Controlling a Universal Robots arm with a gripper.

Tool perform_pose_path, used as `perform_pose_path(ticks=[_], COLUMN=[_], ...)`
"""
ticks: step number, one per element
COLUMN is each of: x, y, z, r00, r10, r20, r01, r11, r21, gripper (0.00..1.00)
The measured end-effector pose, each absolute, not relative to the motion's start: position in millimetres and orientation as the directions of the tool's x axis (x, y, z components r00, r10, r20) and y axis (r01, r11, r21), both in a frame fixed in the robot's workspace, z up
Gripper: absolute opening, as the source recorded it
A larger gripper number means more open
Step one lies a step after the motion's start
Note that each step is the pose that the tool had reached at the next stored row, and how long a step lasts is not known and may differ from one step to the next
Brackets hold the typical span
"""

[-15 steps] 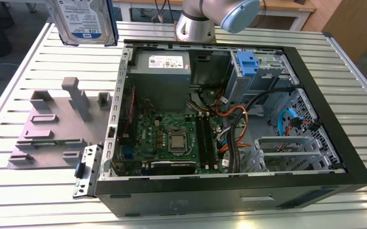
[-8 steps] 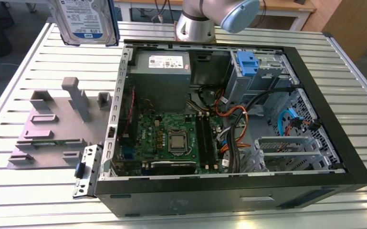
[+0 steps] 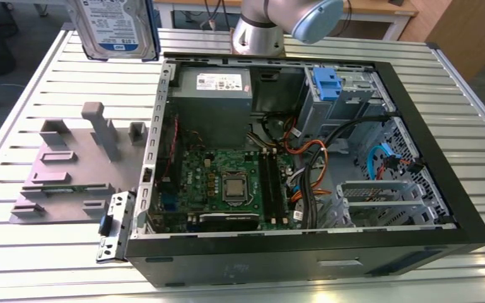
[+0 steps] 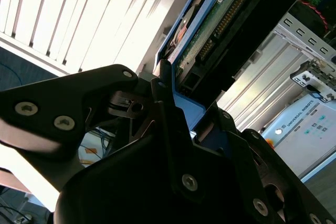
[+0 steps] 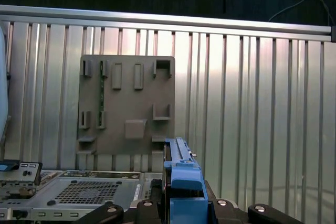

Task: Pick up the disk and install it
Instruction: 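Pick up the disk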

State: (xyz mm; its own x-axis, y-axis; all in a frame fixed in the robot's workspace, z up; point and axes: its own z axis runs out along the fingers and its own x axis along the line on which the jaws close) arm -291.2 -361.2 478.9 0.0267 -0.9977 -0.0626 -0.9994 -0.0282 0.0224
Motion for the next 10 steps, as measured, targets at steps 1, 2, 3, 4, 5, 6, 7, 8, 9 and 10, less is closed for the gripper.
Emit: perform_pose_path(ticks=[1,2,3,4,5,6,7,8,9,10], x=[-290.8,-290.3,-289.8,-289.4,-289.0,-288.5,-288.1,-287.6,-287.1,-286.7], y=[-361.2,-361.2,-361.2,-361.2,-361.2,-361.2,-361.2,-361.2,-361.2,-361.2], z=[478.9,478.9,478.9,478.9,478.9,478.9,478.9,478.9,478.9,478.9], r00=[0.027,0.027,0.027,0.027,0.027,0.027,0.027,0.027,0.027,0.027], r10=[-0.998,-0.998,-0.998,-0.998,-0.998,-0.998,-0.998,-0.998,-0.998,-0.998], r20=[-0.063,-0.063,-0.063,-0.063,-0.063,-0.063,-0.063,-0.063,-0.063,-0.062], r01=[-0.999,-0.999,-0.999,-0.999,-0.999,-0.999,-0.999,-0.999,-0.999,-0.999], r11=[-0.028,-0.028,-0.028,-0.028,-0.028,-0.028,-0.028,-0.028,-0.028,-0.028], r21=[0.022,0.023,0.022,0.022,0.022,0.022,0.022,0.023,0.022,0.022], gripper=[0.37,0.37,0.37,0.37,0.37,0.37,0.37,0.37,0.37,0.37])
